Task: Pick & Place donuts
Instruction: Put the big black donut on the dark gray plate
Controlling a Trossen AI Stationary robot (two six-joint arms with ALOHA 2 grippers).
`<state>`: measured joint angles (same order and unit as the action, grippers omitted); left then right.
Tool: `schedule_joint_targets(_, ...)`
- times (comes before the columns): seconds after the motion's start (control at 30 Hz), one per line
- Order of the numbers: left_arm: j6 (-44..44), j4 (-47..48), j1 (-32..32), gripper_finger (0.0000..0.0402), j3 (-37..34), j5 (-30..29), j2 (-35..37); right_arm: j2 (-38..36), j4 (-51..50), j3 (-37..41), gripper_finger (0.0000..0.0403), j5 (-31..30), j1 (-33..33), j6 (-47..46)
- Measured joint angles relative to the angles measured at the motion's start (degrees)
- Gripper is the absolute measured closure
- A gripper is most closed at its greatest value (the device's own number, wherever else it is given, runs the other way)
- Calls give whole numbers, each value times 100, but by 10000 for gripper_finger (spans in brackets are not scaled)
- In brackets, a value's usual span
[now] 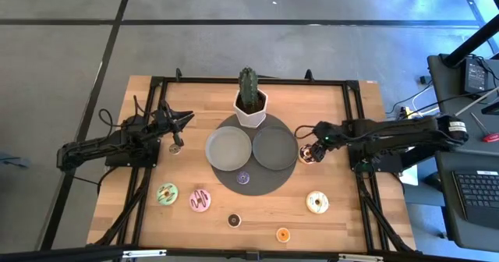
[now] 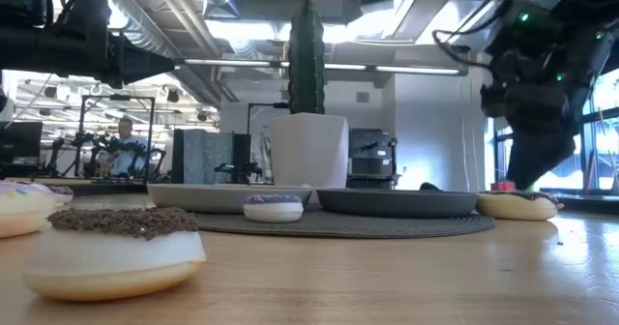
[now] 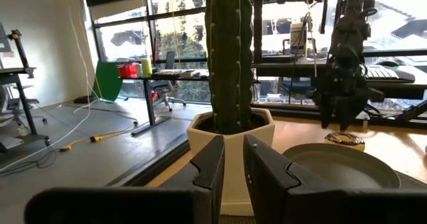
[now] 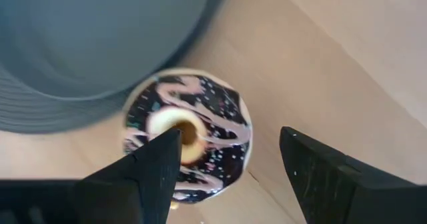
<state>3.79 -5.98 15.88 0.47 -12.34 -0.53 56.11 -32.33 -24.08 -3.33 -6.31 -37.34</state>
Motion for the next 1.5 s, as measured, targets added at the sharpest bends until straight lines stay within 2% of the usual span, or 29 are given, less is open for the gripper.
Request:
schedule_joint_targets(0.27,0,0,-2,346,-2,-4,-1,798,588,2,160,0,0,-15)
schedule_joint_targets(0.6,-2,0,-1,348,-2,-4,-1,996,635,-82,271,8,2,-23)
schedule_joint_targets(0.83,0,0,0,347,-2,-2,-1,978,306,-952,326,-163,-2,172)
schedule_joint_targets(0.93,-2,0,-1,350,0,-2,0,978,-3,-1450,334,-286,-2,334)
schedule_joint_targets(1.07,0,0,0,348,-1,-2,-1,978,-652,-2037,338,-906,0,448)
schedule_joint_targets(1.17,0,0,0,346,0,-2,1,976,-747,-2323,338,-1235,-2,626)
schedule_joint_targets(1.37,-1,0,-1,348,0,-2,-1,1044,58,-2439,338,-1184,47,959)
schedule_joint_targets(1.5,0,0,0,350,0,-2,-1,1487,567,-2433,338,-1202,63,1093)
